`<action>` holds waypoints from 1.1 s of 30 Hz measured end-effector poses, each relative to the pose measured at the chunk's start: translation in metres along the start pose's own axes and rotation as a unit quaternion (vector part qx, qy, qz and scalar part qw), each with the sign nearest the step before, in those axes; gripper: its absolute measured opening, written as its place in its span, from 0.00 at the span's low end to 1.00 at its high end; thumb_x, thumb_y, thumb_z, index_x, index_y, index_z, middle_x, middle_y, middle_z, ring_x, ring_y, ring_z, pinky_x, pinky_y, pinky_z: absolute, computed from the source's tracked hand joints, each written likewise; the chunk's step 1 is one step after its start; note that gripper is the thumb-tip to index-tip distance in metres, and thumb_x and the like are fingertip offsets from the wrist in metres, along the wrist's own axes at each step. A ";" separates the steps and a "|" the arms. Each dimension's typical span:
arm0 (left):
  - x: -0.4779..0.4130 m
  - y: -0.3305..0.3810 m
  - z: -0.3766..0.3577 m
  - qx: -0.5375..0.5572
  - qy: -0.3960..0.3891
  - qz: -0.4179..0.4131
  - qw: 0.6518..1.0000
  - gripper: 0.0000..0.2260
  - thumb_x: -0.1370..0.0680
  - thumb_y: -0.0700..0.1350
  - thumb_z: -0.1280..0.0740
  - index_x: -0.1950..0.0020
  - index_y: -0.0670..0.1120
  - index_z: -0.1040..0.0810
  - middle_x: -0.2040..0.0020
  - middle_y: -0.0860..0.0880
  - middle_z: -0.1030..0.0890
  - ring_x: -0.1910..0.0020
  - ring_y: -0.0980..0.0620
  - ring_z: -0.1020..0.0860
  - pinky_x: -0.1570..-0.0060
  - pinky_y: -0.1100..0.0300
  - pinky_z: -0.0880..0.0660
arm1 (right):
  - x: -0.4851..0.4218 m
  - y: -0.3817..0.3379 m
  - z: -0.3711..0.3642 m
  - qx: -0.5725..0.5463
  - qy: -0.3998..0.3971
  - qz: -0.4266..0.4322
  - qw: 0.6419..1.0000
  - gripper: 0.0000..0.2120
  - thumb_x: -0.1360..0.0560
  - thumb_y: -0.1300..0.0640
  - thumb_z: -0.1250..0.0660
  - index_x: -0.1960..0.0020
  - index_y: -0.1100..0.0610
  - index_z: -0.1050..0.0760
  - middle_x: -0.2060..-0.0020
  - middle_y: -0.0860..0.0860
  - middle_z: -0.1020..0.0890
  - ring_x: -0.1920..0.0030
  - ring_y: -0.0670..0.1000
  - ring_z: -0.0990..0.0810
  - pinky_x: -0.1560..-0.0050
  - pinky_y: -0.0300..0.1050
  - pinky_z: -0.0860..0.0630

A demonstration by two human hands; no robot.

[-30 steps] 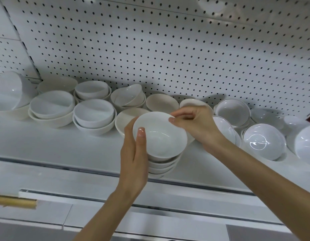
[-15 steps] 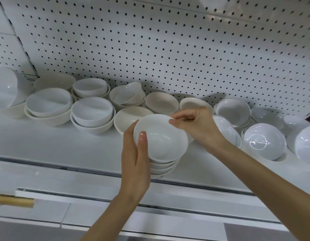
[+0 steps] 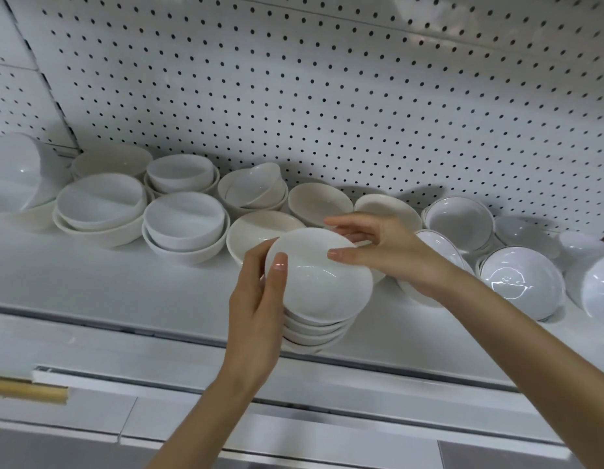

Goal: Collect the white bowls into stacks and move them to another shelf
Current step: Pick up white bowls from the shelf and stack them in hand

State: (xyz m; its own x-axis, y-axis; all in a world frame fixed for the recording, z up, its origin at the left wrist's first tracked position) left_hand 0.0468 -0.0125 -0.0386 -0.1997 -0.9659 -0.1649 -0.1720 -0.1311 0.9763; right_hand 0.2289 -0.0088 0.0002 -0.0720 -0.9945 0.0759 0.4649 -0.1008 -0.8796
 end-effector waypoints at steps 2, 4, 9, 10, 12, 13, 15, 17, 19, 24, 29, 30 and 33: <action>-0.005 0.001 0.004 -0.005 -0.023 0.008 1.000 0.16 0.24 0.53 0.40 0.41 0.48 0.23 0.50 0.61 0.18 0.50 0.64 0.21 0.56 0.74 0.28 | -0.006 -0.002 -0.003 0.008 -0.027 -0.005 1.000 0.18 0.30 0.54 0.26 0.42 0.44 0.22 0.45 0.45 0.18 0.45 0.40 0.21 0.42 0.33 0.26; -0.010 0.001 0.008 -0.016 -0.045 0.018 0.999 0.16 0.25 0.53 0.38 0.42 0.48 0.22 0.50 0.58 0.17 0.50 0.63 0.20 0.56 0.73 0.27 | -0.017 -0.006 -0.003 -0.012 -0.020 -0.007 1.000 0.12 0.26 0.51 0.30 0.43 0.46 0.22 0.48 0.45 0.17 0.47 0.39 0.20 0.47 0.31 0.25; -0.015 -0.004 0.015 0.002 -0.069 0.062 0.996 0.12 0.25 0.49 0.32 0.43 0.49 0.19 0.48 0.55 0.17 0.46 0.60 0.20 0.48 0.66 0.25 | -0.069 -0.005 -0.007 -0.059 0.017 -0.049 0.997 0.07 0.23 0.50 0.33 0.47 0.51 0.23 0.54 0.52 0.18 0.59 0.48 0.19 0.61 0.36 0.22; -0.016 -0.004 0.016 0.013 -0.069 0.067 0.995 0.10 0.24 0.47 0.32 0.44 0.49 0.19 0.48 0.55 0.16 0.47 0.60 0.20 0.48 0.66 0.25 | -0.082 -0.001 -0.009 -0.033 0.020 -0.054 0.998 0.11 0.23 0.50 0.33 0.44 0.53 0.24 0.55 0.54 0.19 0.62 0.48 0.20 0.62 0.36 0.22; -0.017 -0.003 0.015 0.024 -0.078 0.078 0.994 0.09 0.22 0.44 0.36 0.47 0.50 0.18 0.50 0.55 0.16 0.48 0.61 0.20 0.49 0.68 0.25 | -0.107 0.006 -0.014 0.021 0.013 -0.061 0.998 0.20 0.23 0.47 0.33 0.36 0.56 0.28 0.58 0.54 0.20 0.65 0.49 0.22 0.63 0.39 0.22; -0.019 -0.002 0.015 0.024 -0.085 0.084 0.993 0.09 0.21 0.43 0.37 0.47 0.51 0.18 0.50 0.55 0.16 0.49 0.61 0.20 0.49 0.68 0.25 | -0.118 0.008 -0.017 0.046 0.007 -0.063 0.997 0.24 0.24 0.46 0.33 0.33 0.57 0.30 0.58 0.54 0.20 0.65 0.49 0.22 0.63 0.39 0.23; -0.021 -0.003 0.016 0.012 -0.099 0.088 0.991 0.09 0.21 0.43 0.37 0.48 0.52 0.18 0.49 0.56 0.16 0.48 0.61 0.20 0.47 0.68 0.25 | -0.137 0.011 -0.022 0.075 -0.003 -0.060 0.995 0.29 0.24 0.43 0.34 0.29 0.57 0.34 0.58 0.55 0.20 0.66 0.48 0.22 0.64 0.39 0.24; -0.024 -0.003 0.017 0.004 -0.106 0.088 0.990 0.09 0.22 0.44 0.37 0.47 0.52 0.18 0.49 0.56 0.16 0.47 0.60 0.20 0.46 0.66 0.24 | -0.153 0.009 -0.026 0.086 -0.009 -0.051 0.995 0.31 0.23 0.43 0.35 0.28 0.59 0.36 0.60 0.55 0.21 0.68 0.48 0.23 0.68 0.38 0.26; -0.027 -0.004 0.019 -0.002 -0.113 0.087 0.990 0.08 0.22 0.47 0.34 0.45 0.52 0.18 0.47 0.56 0.16 0.46 0.60 0.20 0.45 0.63 0.24 | -0.166 0.008 -0.028 0.106 -0.010 -0.053 0.993 0.33 0.24 0.41 0.36 0.28 0.60 0.36 0.64 0.54 0.21 0.70 0.48 0.23 0.69 0.39 0.26; -0.036 -0.009 0.025 0.009 -0.114 0.089 0.989 0.17 0.23 0.55 0.36 0.39 0.50 0.21 0.44 0.54 0.17 0.44 0.57 0.20 0.44 0.63 0.23 | -0.182 0.012 -0.037 0.107 -0.035 -0.063 0.992 0.26 0.24 0.40 0.36 0.36 0.58 0.28 0.66 0.55 0.22 0.71 0.48 0.25 0.69 0.41 0.28; -0.044 -0.009 0.037 0.023 -0.057 0.064 0.996 0.15 0.24 0.54 0.35 0.42 0.48 0.19 0.47 0.52 0.16 0.46 0.54 0.19 0.46 0.62 0.22 | -0.184 0.009 -0.039 0.020 -0.070 -0.074 0.995 0.10 0.23 0.47 0.33 0.50 0.54 0.25 0.67 0.54 0.23 0.72 0.47 0.28 0.71 0.38 0.30; -0.047 -0.008 0.042 0.011 -0.036 0.045 0.998 0.14 0.23 0.55 0.35 0.43 0.49 0.19 0.47 0.52 0.16 0.45 0.55 0.19 0.45 0.61 0.22 | -0.184 0.010 -0.039 0.013 -0.069 -0.081 0.994 0.11 0.23 0.46 0.33 0.51 0.54 0.26 0.67 0.54 0.22 0.72 0.47 0.28 0.71 0.37 0.30; -0.050 -0.008 0.051 -0.045 0.002 -0.001 0.999 0.21 0.27 0.61 0.40 0.42 0.52 0.20 0.46 0.55 0.17 0.42 0.59 0.21 0.42 0.62 0.26 | -0.188 0.012 -0.042 0.000 -0.059 -0.092 0.994 0.12 0.23 0.47 0.34 0.52 0.56 0.27 0.66 0.56 0.21 0.71 0.49 0.25 0.72 0.38 0.29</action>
State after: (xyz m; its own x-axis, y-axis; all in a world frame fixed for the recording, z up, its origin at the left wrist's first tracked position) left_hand 0.0086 0.0478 -0.0456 -0.1955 -0.9666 -0.1658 -0.0845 -0.1518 0.9848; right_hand 0.2107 0.1784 -0.0444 -0.0519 -0.9558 0.2893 0.4532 -0.2807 -0.8461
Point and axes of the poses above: each hand's wrist, its own x-axis away from the middle knuckle, its own z-axis out of the back of the hand, y = z × x, the point moved 6 cm from there along -x, towards the middle knuckle
